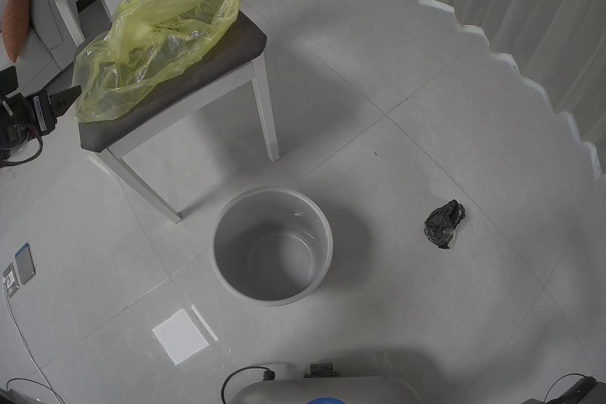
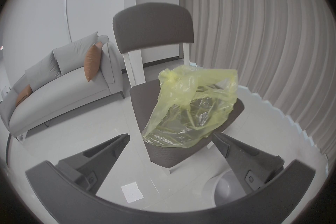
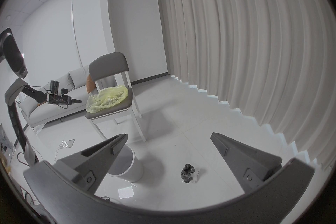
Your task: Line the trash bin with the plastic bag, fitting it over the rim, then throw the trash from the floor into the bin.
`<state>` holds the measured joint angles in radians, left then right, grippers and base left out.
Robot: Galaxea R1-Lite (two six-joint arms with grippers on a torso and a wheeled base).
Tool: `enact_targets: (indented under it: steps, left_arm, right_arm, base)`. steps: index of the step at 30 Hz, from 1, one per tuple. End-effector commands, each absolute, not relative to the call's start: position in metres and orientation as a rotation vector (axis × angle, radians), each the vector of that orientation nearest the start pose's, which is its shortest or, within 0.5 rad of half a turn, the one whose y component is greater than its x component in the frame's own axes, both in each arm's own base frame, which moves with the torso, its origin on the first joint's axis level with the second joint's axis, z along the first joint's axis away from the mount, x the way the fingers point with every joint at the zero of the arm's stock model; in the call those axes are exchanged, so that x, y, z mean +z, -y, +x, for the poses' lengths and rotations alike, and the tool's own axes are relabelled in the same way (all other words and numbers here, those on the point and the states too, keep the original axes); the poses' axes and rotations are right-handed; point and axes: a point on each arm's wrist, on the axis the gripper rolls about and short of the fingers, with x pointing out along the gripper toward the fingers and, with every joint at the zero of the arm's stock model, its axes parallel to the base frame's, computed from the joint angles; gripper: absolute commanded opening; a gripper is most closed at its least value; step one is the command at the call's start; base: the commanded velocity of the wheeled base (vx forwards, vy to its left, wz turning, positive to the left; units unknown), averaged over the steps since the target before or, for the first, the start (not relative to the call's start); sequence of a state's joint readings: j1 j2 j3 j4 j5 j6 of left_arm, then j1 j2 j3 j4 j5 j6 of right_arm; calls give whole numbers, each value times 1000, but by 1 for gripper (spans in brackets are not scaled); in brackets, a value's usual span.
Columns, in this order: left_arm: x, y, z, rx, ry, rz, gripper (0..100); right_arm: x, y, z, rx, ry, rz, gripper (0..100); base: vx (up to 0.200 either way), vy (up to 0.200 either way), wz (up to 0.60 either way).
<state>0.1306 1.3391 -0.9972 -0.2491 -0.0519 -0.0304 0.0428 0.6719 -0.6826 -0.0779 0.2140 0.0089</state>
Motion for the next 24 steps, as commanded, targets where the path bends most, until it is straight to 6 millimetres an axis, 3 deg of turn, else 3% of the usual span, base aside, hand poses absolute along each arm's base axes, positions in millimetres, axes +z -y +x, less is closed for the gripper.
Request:
enact_targets:
  steps: [1, 7, 16, 24]
  left_arm:
    - [280, -36, 247, 99, -154, -47, 100]
    - [280, -44, 275, 102, -75, -39, 100]
    - [280, -46, 293, 75, -67, -44, 100]
    - [282, -63, 305, 80, -23, -39, 100]
  right_arm:
    - [273, -7, 45, 261, 72, 3, 100]
    - [273, -7, 45, 261, 75, 3, 100]
    - [272, -7, 43, 266, 79, 1, 100]
    - [273, -7, 40, 267, 94, -1, 100]
  base:
    - [0, 0, 0]
    - [0, 0, 0]
    - [0, 0, 0]
    - [0, 0, 0]
